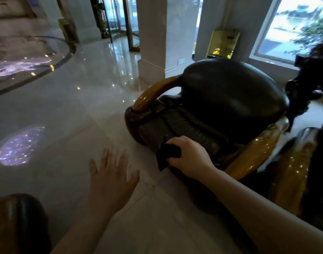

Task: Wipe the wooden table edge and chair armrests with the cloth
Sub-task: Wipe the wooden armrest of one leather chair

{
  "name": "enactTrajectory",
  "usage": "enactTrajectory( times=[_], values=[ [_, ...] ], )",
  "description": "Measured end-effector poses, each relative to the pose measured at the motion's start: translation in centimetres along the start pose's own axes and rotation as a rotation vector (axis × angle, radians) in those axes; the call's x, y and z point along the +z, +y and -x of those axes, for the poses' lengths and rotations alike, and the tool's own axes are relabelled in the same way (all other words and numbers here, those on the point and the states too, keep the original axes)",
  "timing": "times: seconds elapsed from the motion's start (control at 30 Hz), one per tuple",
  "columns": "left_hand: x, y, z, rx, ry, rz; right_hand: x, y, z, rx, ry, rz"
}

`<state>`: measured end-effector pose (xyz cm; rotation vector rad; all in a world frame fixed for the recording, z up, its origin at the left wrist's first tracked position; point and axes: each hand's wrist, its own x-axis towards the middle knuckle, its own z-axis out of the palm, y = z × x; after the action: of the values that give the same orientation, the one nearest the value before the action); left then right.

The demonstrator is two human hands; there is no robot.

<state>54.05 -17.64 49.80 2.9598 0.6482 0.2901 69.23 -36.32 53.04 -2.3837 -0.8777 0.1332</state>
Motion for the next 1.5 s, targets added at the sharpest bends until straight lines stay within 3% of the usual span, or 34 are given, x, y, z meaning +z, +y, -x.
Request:
enactTrajectory(
  times=[0.37,0.7,1.0,1.5],
  values=[
    [1.4,2.6,-5.0,0.319,-0.044,0.088,-1.2,1.9,3.1,0.279,0.248,0.018],
    [4.6,12.3,-7.5,0.57,-0.068,0.116,-5.1,8.4,9.3,0.491,0.409,-0.03],
    [8.1,24.1,-8.4,0.679,-0.124,0.152,-9.3,17.0,13.9,0.579,0.434,-0.098],
    [12.9,36.2,-13.1,0.832,-0.246,0.178,-12.3,27.0,15.3,0.766,0.518,-0.128]
  ],
)
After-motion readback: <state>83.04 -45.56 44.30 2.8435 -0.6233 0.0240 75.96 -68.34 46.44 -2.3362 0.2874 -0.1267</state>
